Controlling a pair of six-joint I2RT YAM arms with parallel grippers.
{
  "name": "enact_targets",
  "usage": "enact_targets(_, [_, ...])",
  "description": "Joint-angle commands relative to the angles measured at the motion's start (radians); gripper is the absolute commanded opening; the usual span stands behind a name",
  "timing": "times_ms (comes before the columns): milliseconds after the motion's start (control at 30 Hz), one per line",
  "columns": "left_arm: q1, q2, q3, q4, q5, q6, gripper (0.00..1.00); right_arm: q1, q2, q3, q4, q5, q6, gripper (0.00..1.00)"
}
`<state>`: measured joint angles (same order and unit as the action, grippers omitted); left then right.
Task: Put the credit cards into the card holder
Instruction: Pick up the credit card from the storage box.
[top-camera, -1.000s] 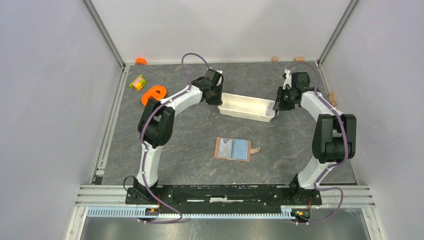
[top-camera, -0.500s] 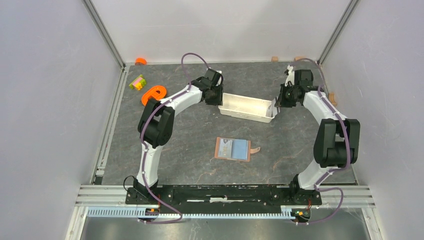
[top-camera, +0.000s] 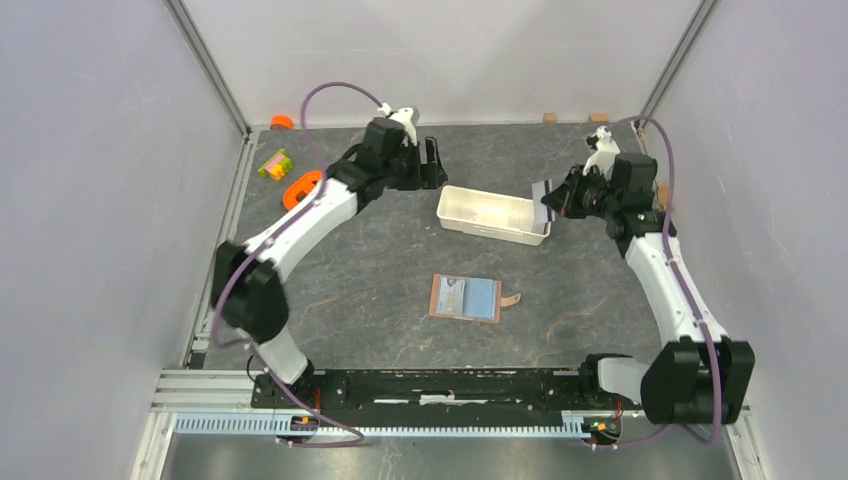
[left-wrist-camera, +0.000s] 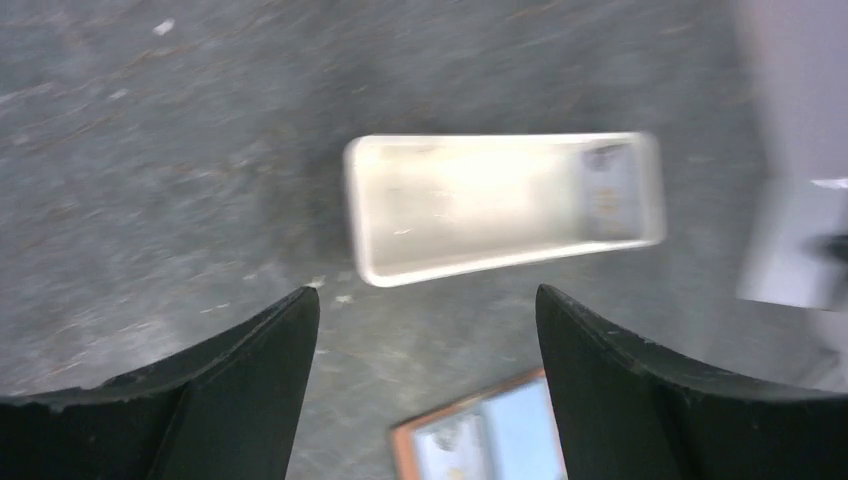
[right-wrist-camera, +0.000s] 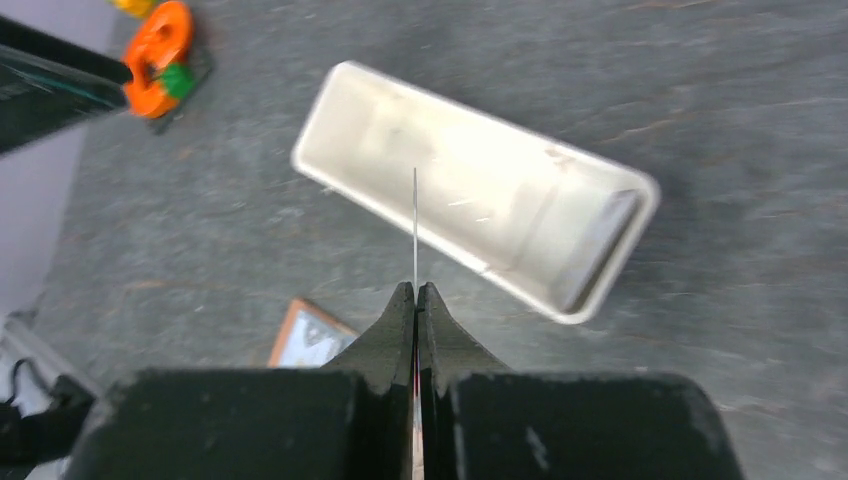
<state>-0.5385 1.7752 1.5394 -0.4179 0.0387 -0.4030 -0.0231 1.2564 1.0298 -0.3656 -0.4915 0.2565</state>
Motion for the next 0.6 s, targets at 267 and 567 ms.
enact_targets(267, [-0.081, -0.481, -0.627, 0.858, 0.529, -0.461, 0.83, 0.202, -0.38, -0.392, 0.715, -0.226, 0.511, 0.0])
enact_targets(567, [-0.164, -0.542, -0.69, 1.002, 0.641, -0.491, 0.77, 0.258, -0.424, -0.418, 0.935, -0.295, 0.687, 0.0])
